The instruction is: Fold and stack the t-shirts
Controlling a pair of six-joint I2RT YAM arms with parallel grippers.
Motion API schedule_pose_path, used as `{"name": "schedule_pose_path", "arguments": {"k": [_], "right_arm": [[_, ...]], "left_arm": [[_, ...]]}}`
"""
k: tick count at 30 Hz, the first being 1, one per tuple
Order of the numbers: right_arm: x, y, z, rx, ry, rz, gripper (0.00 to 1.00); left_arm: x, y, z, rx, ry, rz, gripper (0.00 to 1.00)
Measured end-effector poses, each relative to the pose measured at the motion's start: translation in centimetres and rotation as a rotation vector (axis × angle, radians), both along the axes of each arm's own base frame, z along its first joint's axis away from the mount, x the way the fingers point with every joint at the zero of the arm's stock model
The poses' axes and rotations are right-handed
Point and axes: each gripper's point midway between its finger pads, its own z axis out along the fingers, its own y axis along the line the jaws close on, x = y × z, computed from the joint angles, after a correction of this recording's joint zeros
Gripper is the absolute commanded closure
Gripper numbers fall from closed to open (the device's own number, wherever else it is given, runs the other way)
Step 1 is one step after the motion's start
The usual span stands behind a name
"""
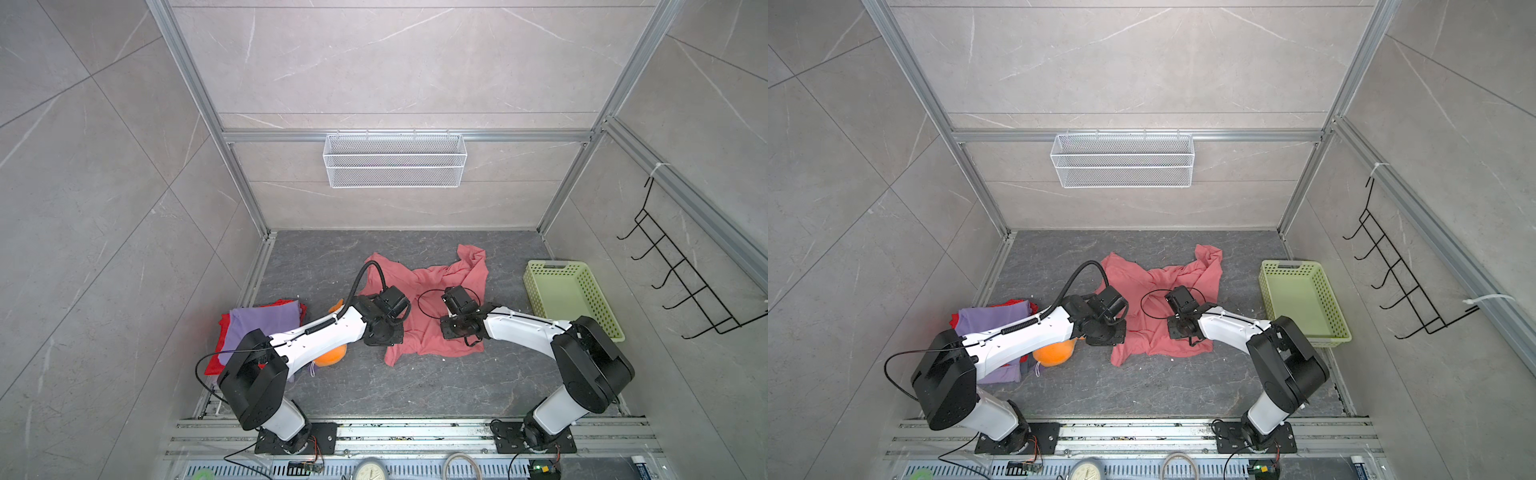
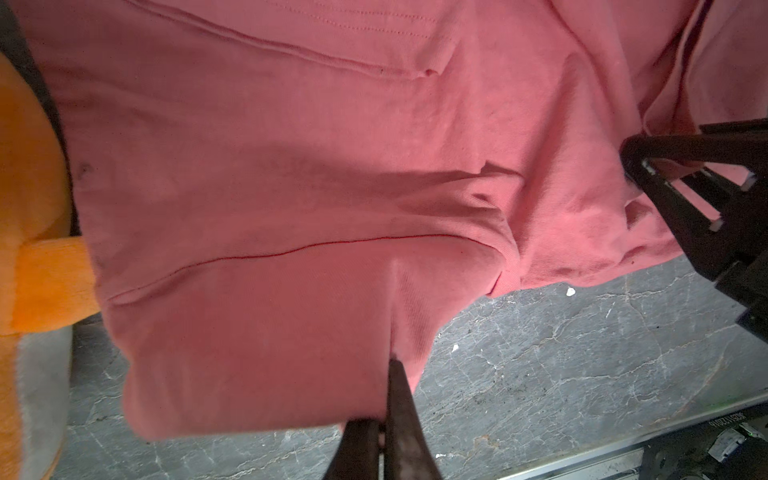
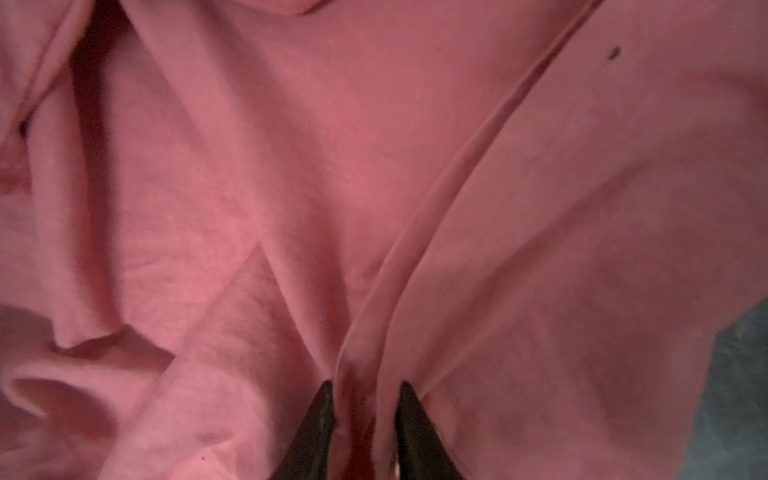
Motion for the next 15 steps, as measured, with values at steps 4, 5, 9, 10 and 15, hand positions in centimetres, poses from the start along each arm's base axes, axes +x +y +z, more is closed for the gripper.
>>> {"name": "schedule_pose_path", "arguments": {"k": [4,5,9,10,15], "right_arm": [[-0.1,-0.4,0.0,-0.002,0.000,-0.018,0.69],[-0.1,-0.4,0.1,0.001,-0.004,-0.019,0.69],[0.2,-0.6,1.0,0.031,-0.018,-0.035,0.76],[0.3,-0.7,1.2,0.038,-0.020,-0.042,0.77],[0.7,-1.1,2.2,0.068,-0.038,-0.063,0.83]], "left_arm": [[0.0,0.0,0.0,-0.002,0.001,0.000,1.00],[0.0,0.0,0.0,-0.002,0.001,0.000,1.00],[0.0,0.0,0.0,-0.002,0.002,0.000,1.00],[0.0,0.0,0.0,-0.002,0.002,0.001,1.00],[0.1,-0.1,0.0,-0.005,0.000,0.002,1.00]]}}
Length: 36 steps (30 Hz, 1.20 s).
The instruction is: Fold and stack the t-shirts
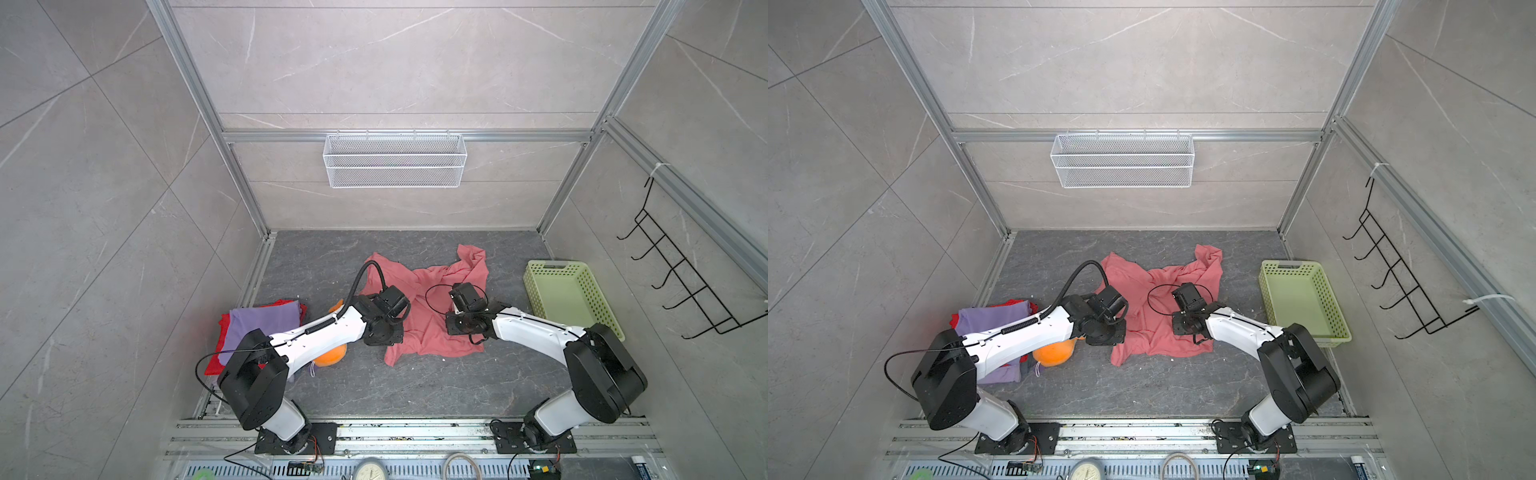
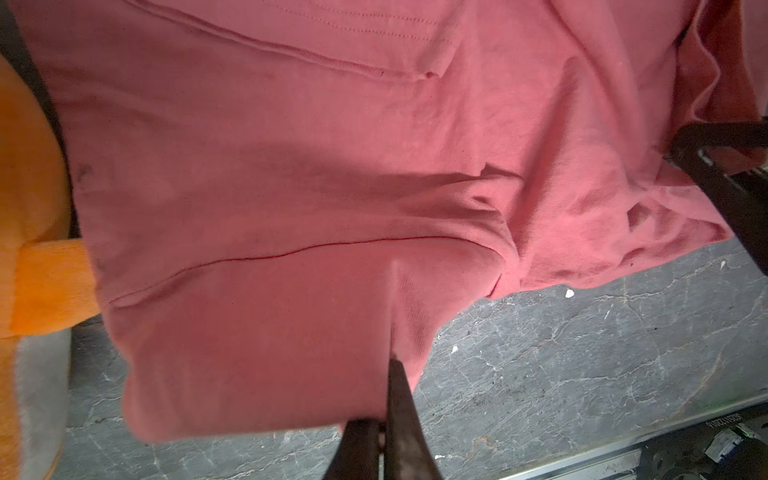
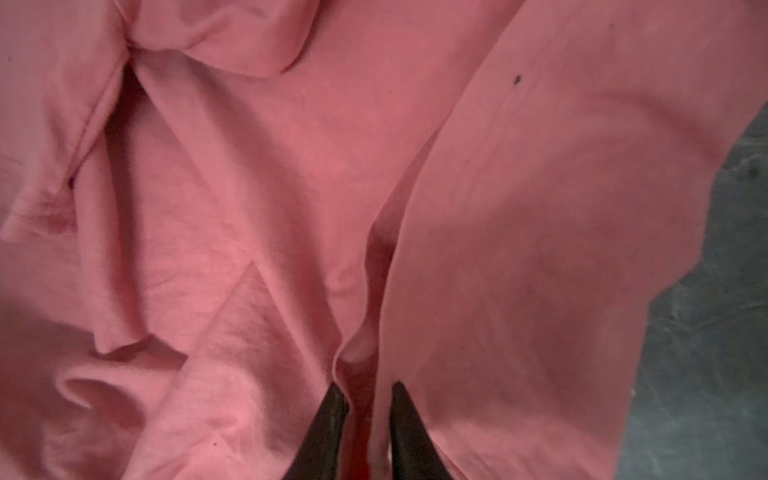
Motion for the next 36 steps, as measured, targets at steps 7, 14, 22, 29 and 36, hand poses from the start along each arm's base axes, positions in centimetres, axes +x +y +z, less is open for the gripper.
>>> {"name": "schedule_pose_path", "arguments": {"k": [7,14,22,29,36], "right_arm": [[0.2,-1.1,1.3,0.024,-0.016,-0.050,0.96],[0.0,-4.5,3.2,-0.040,-0.059,-0.186,1.00],[0.3,-9.2,6.9,-0.082,-0.162,-0.351,1.00],[0.2,-10.2,7.1,-0.102,-0.162,-0.376,1.00],[0.2,-10.7,7.0,-0.109,-0.158,-0.392,1.00]], "left_arm": [[0.0,0.0,0.0,-0.001,0.000,0.000,1.00],[1.1,-1.4,2.4,-0.045,-0.022,-0.025,1.00],[10.7,-10.1,8.2,-0.156,-0.115,-0.134,0.62],[14.0,-9.3,4.2,-0.028,-0.093,-0.143,0.52],[12.0,-2.7,3.9,-0.047,-0.056,-0.041,0.55]]}}
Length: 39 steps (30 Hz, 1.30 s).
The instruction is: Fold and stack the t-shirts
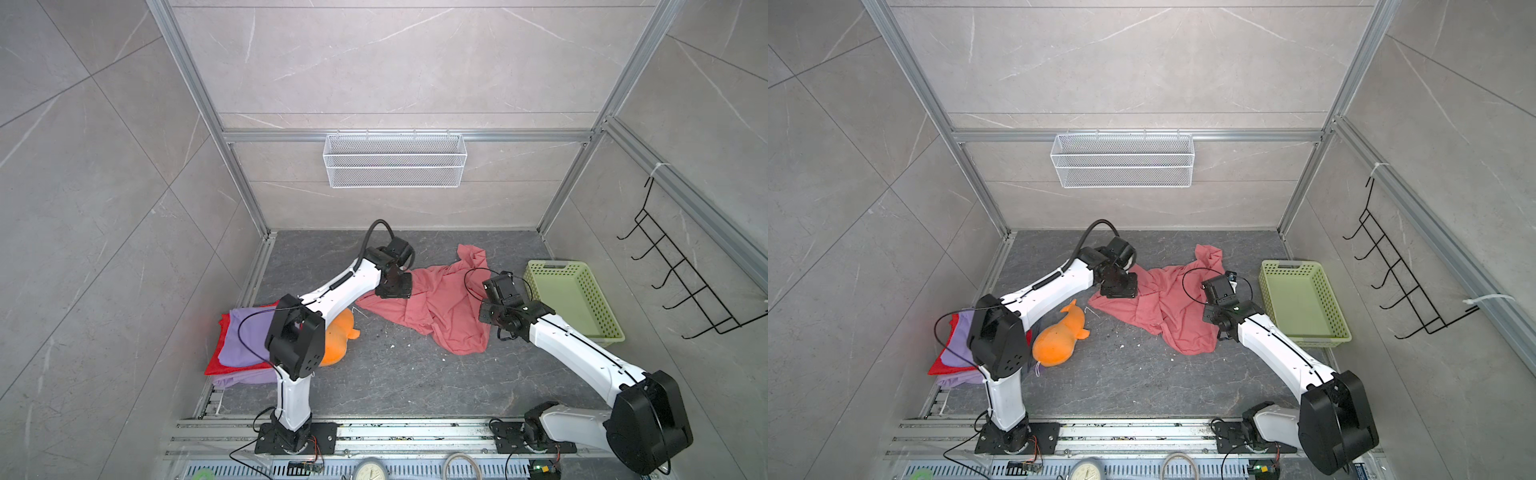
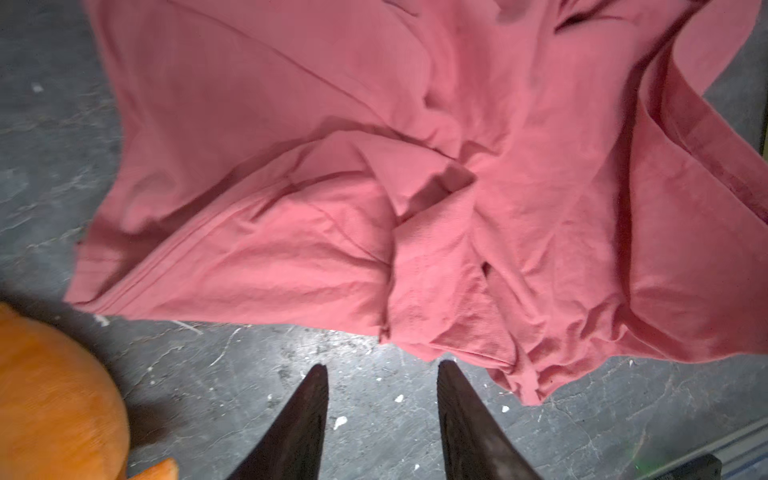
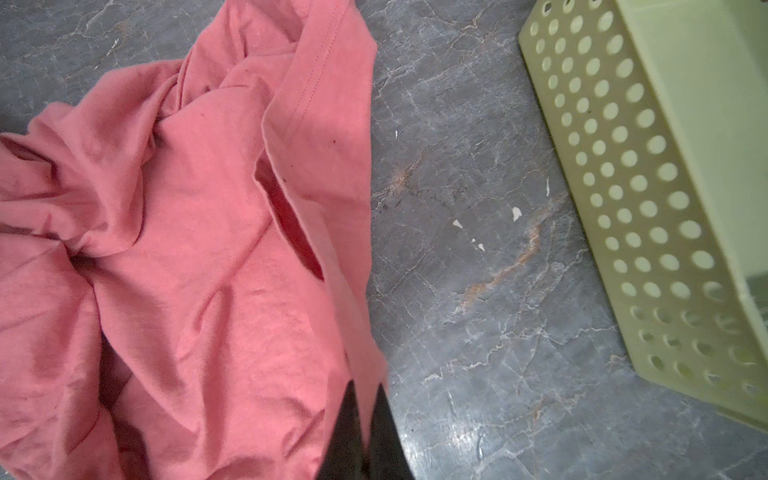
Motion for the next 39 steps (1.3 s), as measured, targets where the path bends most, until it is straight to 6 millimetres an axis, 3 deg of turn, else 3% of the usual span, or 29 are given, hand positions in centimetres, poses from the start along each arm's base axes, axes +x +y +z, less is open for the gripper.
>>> {"name": "schedule_pose_path", "arguments": {"k": [3,10,16,18,21,25,32,33,36,39], "right_arm": [[0.0,-0.1,-0.2,-0.002,0.007,-0.002,1.00],[0.2,-0.1,-0.4,-0.005,0.014,-0.005,1.00],[0.1,-0.5,0.3,0.001,-0.002,-0.016,1.00],[-0.1,-0.7,1.0,0.007,-0.018,-0.020,1.00],[-0.3,-1.1,2.0,0.008,-0.035,-0.026,1.00],[-0.5,-1.3,2.2,0.005,-0.036,-0.030,1.00],[-0.8,-1.6,2.6,0.004,-0.042,-0.034,1.00],[-0.8,-1.7,2.7,0.002,-0.044,-0.036,1.00],[-0.9,-1.8,2.9,0.002,-0.049,-0.037,1.00],[-1.1,-2.0,2.8,0.000,-0.046,-0.041,1.00]], "left_arm": [[0.1,0.9,-0.7,-0.049,0.016,0.037,0.55],[0.8,-2.7,-2.6,-0.183,0.031,0.012,0.56],[1.5,-4.7,-5.0,-0.197,0.028,0.005,0.58],[1.5,-5.3,-5.5,-0.207,0.028,0.001,0.65],[1.4,-6.2,-5.5,-0.221,0.020,-0.004,0.88],[0.8,-7.3,-5.5,-0.230,0.011,-0.027,1.00],[-1.7,-9.9,-4.8,-0.197,-0.001,-0.118,1.00],[-2.4,-10.8,-4.1,-0.195,-0.011,-0.151,0.96],[-4.4,-13.7,-1.9,-0.210,-0.046,-0.254,0.70],[-6.4,-14.9,-1.1,-0.194,-0.058,-0.320,0.58]]}}
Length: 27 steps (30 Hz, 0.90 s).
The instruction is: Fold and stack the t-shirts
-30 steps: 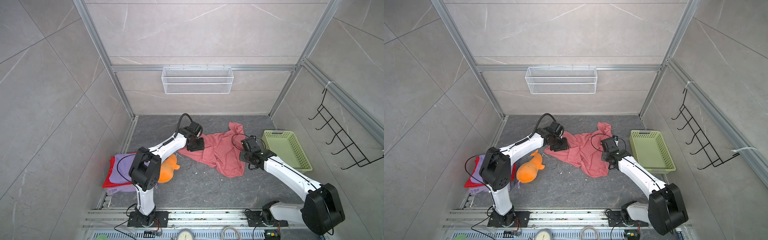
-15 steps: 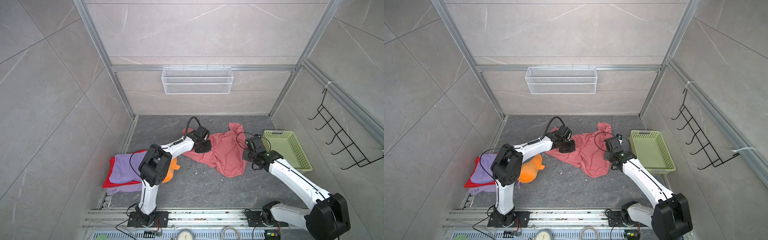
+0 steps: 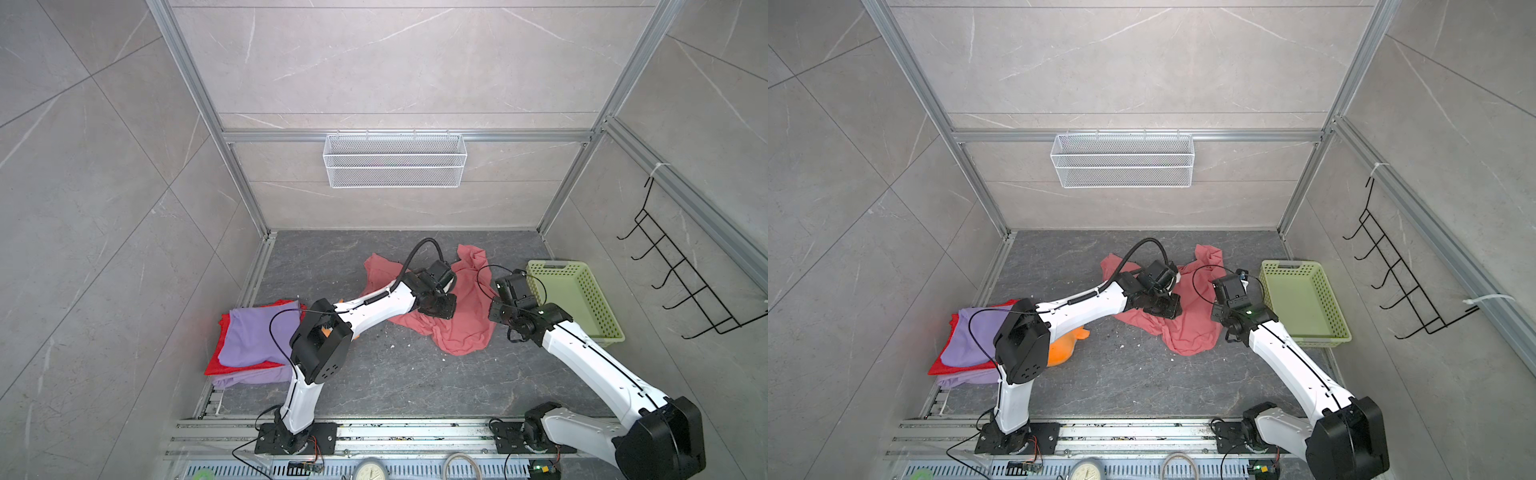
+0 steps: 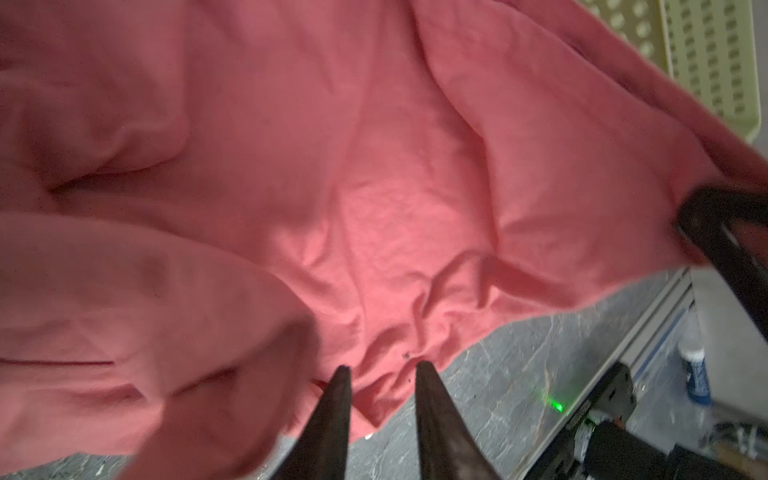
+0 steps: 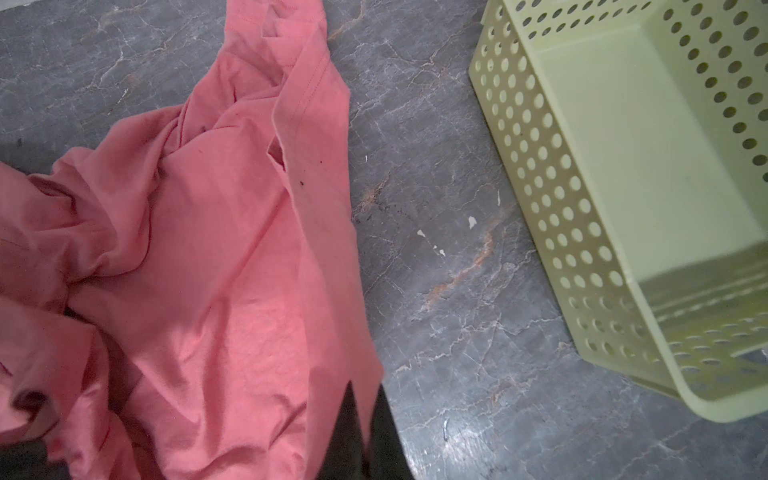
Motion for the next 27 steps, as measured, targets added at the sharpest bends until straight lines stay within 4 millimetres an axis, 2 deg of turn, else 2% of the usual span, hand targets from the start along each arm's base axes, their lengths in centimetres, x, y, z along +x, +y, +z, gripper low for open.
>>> {"name": "schedule_pose_path", "arguments": {"k": [2,4,10,14,16,27], "right_arm": [[-0.1,-0.1,-0.1,-0.007,0.005,0.002,1.00],[-0.1,-0.2,-0.1,-0.013,0.008,0.005,1.00],[-0.1,-0.4,-0.2,-0.016,0.012,0.004,1.00],[-0.2,-0.3,-0.6,-0.015,0.023,0.006,1.00],[-0.1,-0.2,-0.8,-0.015,0.029,0.007,1.00],[0.1,-0.3,-1.2,-0.016,0.035,0.005,1.00]], "left_arm": [[-0.4,0.7,-0.2,0.039,-0.009,-0.005,0.55],[-0.1,2.3,-0.6,0.085,-0.013,0.023,0.55],[2.7,8.8,-1.7,0.133,0.017,0.185,0.57],[4.8,11.7,-2.9,0.132,0.058,0.294,0.57],[5.2,11.6,-3.0,0.122,0.064,0.307,0.57],[5.8,6.6,-4.8,0.048,0.087,0.234,0.58]]}}
